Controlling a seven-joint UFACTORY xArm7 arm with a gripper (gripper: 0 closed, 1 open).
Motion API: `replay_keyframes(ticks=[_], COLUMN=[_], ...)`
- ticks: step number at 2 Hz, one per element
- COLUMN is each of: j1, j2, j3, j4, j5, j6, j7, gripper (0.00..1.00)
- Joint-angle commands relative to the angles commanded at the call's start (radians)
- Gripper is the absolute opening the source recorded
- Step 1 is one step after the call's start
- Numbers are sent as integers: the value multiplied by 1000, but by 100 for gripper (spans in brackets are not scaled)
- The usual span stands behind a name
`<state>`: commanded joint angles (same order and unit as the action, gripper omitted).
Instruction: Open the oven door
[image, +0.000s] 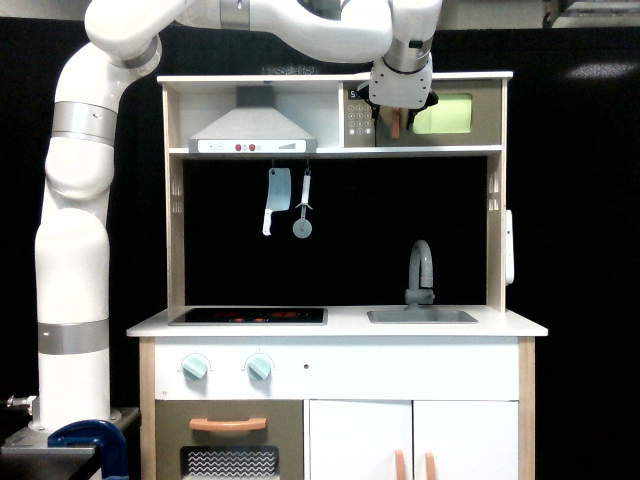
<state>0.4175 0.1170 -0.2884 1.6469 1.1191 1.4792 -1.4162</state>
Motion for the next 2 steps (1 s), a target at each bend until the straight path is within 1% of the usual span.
replay_keyframes(ticks=[1,2], j1=[-13,-29], j2=[8,13], j3=[8,15], j4=[15,19], j5=[1,1], j6=[7,15], j7=[4,-1], gripper=[0,0])
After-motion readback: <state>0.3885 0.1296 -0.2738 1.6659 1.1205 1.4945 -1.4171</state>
